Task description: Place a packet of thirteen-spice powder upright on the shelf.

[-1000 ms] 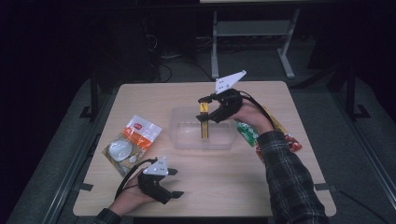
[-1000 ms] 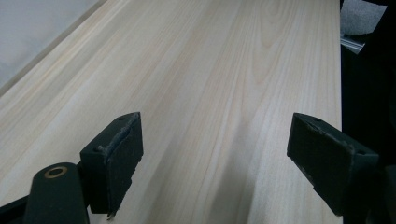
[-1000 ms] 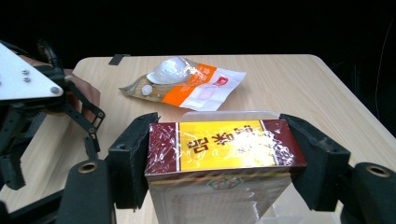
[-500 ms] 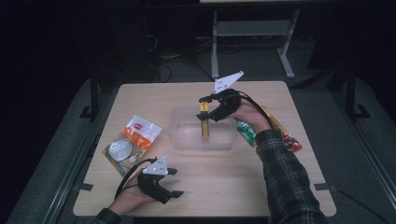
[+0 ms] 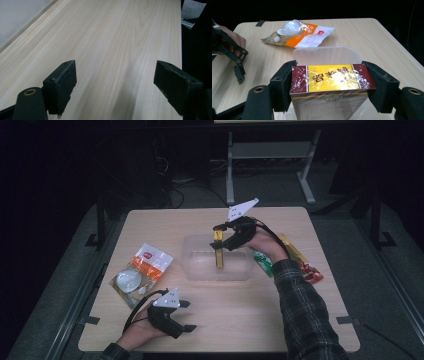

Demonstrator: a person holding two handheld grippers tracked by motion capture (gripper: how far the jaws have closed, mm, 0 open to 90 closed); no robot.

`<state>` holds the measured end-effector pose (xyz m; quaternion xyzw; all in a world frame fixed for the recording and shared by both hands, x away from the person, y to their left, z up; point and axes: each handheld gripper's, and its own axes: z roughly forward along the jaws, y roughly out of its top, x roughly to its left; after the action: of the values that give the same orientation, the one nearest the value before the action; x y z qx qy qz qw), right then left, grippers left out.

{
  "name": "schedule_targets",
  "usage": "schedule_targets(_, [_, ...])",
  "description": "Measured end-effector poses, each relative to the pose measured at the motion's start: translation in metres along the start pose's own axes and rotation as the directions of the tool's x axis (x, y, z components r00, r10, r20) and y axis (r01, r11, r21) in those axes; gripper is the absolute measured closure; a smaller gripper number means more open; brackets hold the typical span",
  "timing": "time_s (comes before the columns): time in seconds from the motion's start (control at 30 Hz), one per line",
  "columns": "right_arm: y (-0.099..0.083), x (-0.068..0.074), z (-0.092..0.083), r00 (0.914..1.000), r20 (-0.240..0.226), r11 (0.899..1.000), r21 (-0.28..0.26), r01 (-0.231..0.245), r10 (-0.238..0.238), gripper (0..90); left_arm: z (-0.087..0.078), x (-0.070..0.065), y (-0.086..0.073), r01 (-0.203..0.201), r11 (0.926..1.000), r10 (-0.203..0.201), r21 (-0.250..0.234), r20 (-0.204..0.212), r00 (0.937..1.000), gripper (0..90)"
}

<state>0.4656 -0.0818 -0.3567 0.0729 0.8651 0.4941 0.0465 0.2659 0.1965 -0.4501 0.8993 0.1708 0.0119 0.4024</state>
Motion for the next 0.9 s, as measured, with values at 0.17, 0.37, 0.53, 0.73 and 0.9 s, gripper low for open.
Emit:
schedule_targets(0.17, [-0.008, -0.001, 0.006, 0.9999, 0.012, 1.000, 0.013, -0.008, 0.008, 30.4, -0.001, 0.001, 0.000, -0.008, 1.0000, 0.008, 0.002, -0.003, 1.0000, 17.9])
schedule_targets(0.37, [-0.017, -0.003, 0.010, 0.9998, 0.000, 0.999, 0.028, -0.018, 0.018, 30.2, -0.001, 0.001, 0.000, -0.007, 1.0000, 0.007, 0.004, -0.003, 1.0000, 17.9])
schedule_targets(0.53, [-0.022, -0.001, 0.017, 0.9997, -0.001, 0.997, 0.079, -0.023, 0.023, 29.9, -0.001, 0.001, 0.000, -0.003, 1.0000, 0.003, 0.000, -0.002, 1.0000, 17.9])
schedule_targets(0.73, [-0.025, 0.000, 0.024, 0.9998, 0.019, 0.992, 0.124, -0.006, 0.004, 29.6, 0.000, 0.001, 0.000, -0.010, 0.9999, 0.010, 0.004, -0.003, 0.9999, 17.9])
schedule_targets(0.9, [-0.022, 0.000, 0.021, 0.9988, 0.028, 0.993, 0.109, -0.043, 0.040, 23.4, -0.001, 0.001, -0.001, -0.010, 0.9999, 0.010, 0.010, -0.007, 0.9999, 17.9])
